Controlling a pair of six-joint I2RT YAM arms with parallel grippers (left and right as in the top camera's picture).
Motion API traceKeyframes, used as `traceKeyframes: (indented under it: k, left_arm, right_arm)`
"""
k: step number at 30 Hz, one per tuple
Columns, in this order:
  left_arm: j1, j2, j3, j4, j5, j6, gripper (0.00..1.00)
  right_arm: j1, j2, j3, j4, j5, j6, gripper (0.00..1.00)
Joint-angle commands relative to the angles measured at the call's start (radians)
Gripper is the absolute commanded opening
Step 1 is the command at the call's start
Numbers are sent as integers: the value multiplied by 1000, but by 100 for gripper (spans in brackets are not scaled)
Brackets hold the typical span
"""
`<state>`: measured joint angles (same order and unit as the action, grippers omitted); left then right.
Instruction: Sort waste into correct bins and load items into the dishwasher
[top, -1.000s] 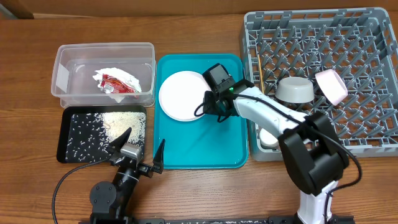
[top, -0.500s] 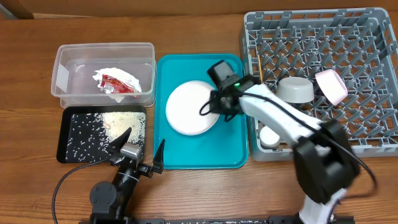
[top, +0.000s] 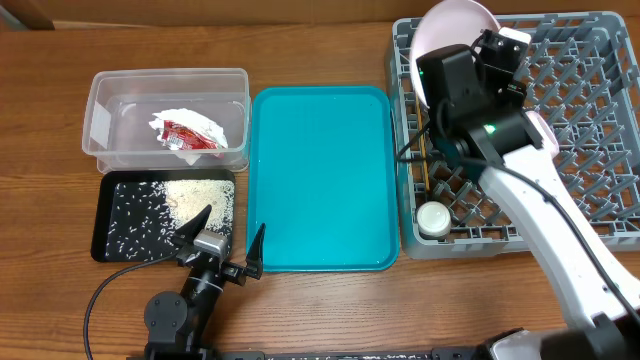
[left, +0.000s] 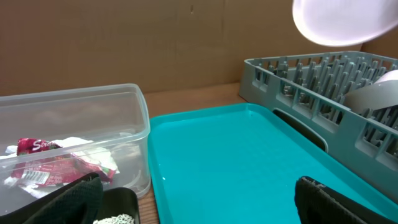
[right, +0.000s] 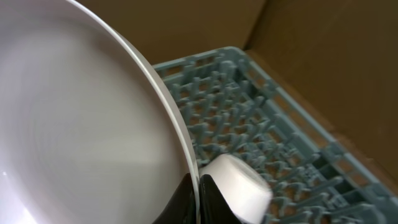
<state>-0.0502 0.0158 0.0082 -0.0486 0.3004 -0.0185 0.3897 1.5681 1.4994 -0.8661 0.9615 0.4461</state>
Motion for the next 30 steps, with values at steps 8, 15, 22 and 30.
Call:
traceKeyframes:
  k: [8,15,22,30]
  left_arm:
    - [6,-10,-3,0,4,12,100]
    - [6,-10,-3,0,4,12,100]
    - [6,-10,-3,0,4,12,100]
    - [6,-10,-3,0,4,12,100]
  right_arm:
    - [-71,204,-6,171,198,-177,4]
    - [-64,280,-6,247,192,-249,4]
    - [19,229,-5,159,175,-201,69]
    - [153,-71,-5,-23,-112,-92,72]
